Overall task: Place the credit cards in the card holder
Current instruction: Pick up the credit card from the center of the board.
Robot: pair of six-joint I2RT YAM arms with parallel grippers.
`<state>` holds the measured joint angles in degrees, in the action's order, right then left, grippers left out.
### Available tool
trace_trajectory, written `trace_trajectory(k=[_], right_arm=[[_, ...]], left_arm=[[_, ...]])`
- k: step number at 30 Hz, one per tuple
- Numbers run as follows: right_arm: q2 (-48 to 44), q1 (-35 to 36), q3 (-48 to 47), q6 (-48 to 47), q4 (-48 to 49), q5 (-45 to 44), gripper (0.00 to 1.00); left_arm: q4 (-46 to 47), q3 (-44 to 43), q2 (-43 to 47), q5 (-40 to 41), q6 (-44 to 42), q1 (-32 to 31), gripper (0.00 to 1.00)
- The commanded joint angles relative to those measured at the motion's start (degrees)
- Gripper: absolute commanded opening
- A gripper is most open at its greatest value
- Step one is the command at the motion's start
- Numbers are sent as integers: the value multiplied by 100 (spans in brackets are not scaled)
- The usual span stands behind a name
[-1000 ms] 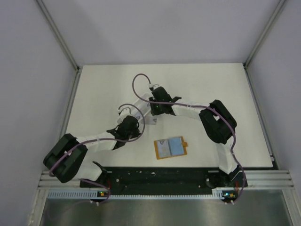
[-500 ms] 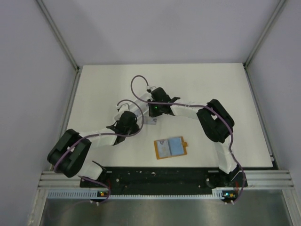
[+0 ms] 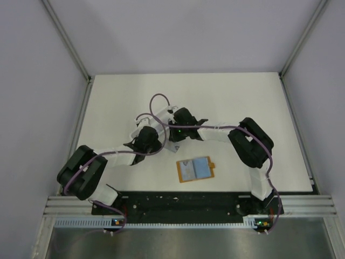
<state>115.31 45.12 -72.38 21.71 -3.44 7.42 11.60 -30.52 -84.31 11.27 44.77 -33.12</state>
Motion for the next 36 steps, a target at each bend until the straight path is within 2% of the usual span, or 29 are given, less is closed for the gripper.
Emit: trace_trajectory(k=[1, 13, 27, 36], right_arm=[[-131, 146, 417, 61, -341, 49, 15], [-395, 558, 1102, 386, -25, 102, 15], [-1238, 1200, 2113, 948, 177, -215, 15], [-1291, 1482, 2342, 1221, 502, -259, 16]], left_arm=[[-201, -15, -147, -133, -83, 17, 0], [-412, 582, 573, -116, 22, 8, 0], [-746, 1180, 1514, -274, 295, -10, 0], [-922, 1382, 1945, -415, 444, -203, 0]])
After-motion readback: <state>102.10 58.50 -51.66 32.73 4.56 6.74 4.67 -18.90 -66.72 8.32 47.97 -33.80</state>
